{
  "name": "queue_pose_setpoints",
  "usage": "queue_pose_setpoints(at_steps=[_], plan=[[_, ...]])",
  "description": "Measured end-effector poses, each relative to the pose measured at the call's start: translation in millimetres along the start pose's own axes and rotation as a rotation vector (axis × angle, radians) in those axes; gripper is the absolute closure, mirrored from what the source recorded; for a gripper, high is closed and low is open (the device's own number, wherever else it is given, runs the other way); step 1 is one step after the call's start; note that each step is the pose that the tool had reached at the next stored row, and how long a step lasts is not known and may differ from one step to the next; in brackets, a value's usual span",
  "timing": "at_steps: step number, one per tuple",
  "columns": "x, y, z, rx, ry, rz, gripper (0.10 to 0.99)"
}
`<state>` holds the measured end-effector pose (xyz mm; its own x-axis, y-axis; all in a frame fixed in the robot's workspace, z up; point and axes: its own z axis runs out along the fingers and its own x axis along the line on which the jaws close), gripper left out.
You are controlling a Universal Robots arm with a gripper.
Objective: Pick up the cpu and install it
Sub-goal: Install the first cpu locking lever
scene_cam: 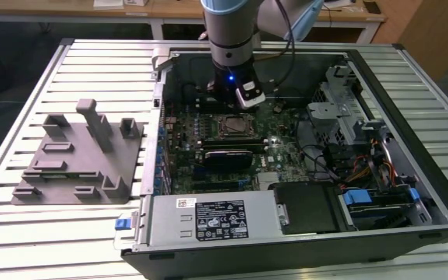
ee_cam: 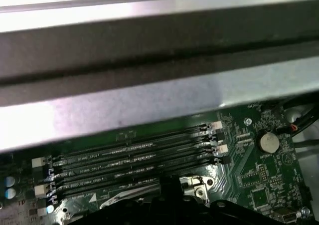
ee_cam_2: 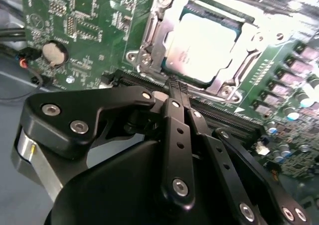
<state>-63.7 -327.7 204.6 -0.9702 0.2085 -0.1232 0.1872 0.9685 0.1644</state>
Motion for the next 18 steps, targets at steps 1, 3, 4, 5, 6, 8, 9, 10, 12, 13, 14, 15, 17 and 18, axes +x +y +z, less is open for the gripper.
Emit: queue_pose_setpoints(at_steps=[1, 3, 4, 5, 6, 8, 9, 10, 12, 13, 14, 15, 17, 18], plan=[[-0.1, -0.4, 0.1, 0.007, 0.0037, 0.000, 0.980], [-0.6, -1.7, 0.1, 0.022, 0.0099, -0.001, 0.980], [-0.8, -2.5, 0.0, 0.030, 0.0126, -0.002, 0.980], [-1.1, -3.3, 0.0, 0.037, 0.0151, -0.002, 0.980], [-1.3, -4.1, 0.0, 0.046, 0.0175, -0.003, 0.980], [-1.7, -5.5, -0.1, 0.063, 0.0224, -0.004, 0.980], [-1.9, -6.2, -0.2, 0.072, 0.0248, -0.005, 0.980], [-2.1, -6.7, -0.2, 0.081, 0.0272, -0.006, 0.980], [-2.3, -7.4, -0.3, 0.100, 0.0312, -0.007, 0.980], [-2.4, -7.7, -0.2, 0.110, 0.0331, -0.008, 0.980], [-2.5, -8.0, -0.2, 0.120, 0.0351, -0.009, 0.980], [-2.7, -8.3, -0.2, 0.129, 0.0368, -0.010, 0.980], [-2.6, -8.5, -0.2, 0.146, 0.0387, -0.011, 0.980], [-2.7, -8.6, -0.2, 0.147, 0.0386, -0.011, 0.980]])
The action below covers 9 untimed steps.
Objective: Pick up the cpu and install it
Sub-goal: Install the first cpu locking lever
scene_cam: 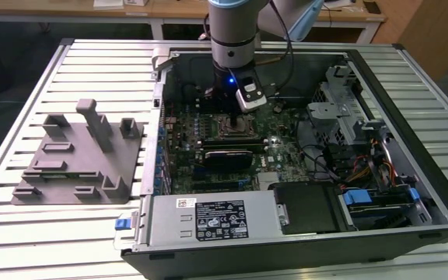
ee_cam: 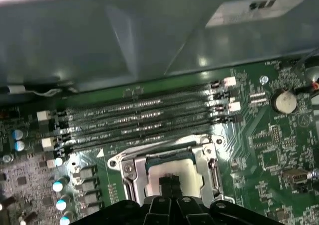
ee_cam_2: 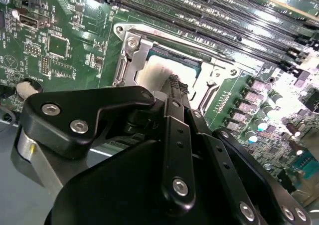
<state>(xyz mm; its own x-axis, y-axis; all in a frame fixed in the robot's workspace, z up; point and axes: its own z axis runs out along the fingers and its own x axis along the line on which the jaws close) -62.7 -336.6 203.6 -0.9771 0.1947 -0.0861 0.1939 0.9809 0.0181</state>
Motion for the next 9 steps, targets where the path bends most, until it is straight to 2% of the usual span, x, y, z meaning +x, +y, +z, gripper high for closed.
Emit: queue_pose_setpoints(at_steps=[5, 9], plan=[[0.0, 0.0, -0.1, 0.001, -0.0003, 0.000, 0.980], [-0.5, 0.1, -5.7, 0.001, -0.0003, -0.002, 0.980]])
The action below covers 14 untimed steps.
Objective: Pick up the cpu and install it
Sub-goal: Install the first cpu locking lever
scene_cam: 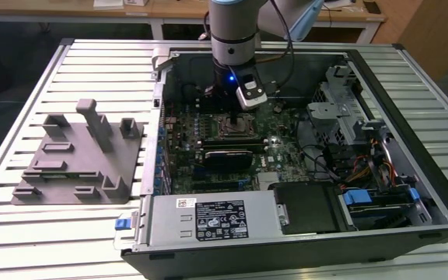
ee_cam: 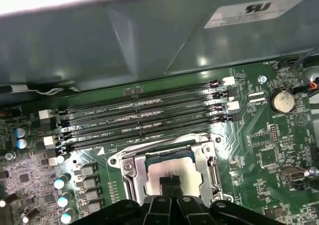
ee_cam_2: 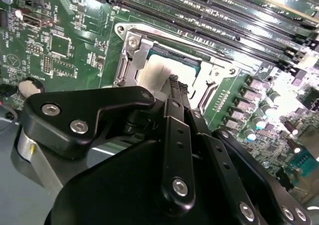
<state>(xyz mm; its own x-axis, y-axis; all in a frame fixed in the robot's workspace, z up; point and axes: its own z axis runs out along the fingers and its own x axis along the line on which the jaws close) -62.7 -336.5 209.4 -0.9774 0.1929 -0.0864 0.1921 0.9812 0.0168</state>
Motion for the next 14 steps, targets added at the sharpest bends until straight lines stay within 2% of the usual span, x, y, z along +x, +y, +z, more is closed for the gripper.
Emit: queue_pose_setpoints(at_steps=[5, 14], plan=[[-0.6, 0.1, -7.3, 0.000, 0.0001, -0.001, 0.980], [-9.2, 1.5, -8.8, 0.000, 0.0004, -0.002, 0.980]])
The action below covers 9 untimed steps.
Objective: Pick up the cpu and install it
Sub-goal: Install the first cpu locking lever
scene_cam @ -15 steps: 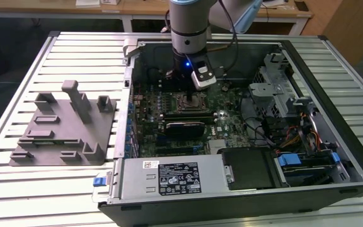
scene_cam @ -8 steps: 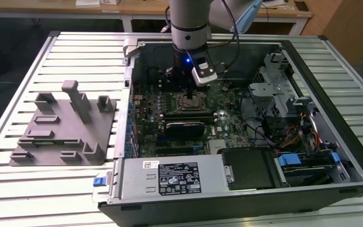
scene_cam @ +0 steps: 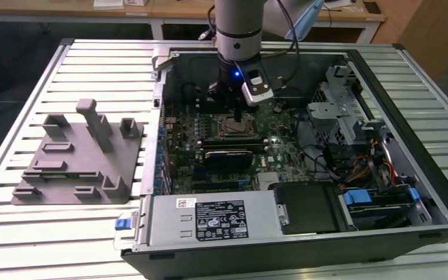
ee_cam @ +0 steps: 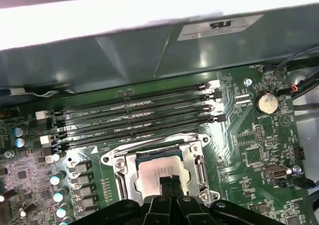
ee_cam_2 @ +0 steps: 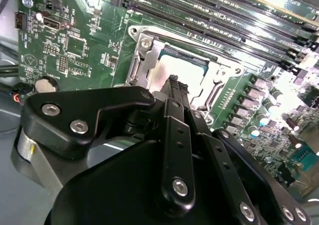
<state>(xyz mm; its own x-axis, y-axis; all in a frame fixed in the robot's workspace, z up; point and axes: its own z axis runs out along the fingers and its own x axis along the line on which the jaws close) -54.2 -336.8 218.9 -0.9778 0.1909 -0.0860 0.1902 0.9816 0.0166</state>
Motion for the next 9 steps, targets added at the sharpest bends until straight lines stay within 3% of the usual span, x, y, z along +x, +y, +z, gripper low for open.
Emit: queue_pose_setpoints(at_steps=[7, 9], plan=[[-1.4, 0.3, -15.4, 0.000, -0.0001, 0.000, 0.980], [-1.4, 0.3, -16.2, 0.000, -0.0001, 0.000, 0.980]])
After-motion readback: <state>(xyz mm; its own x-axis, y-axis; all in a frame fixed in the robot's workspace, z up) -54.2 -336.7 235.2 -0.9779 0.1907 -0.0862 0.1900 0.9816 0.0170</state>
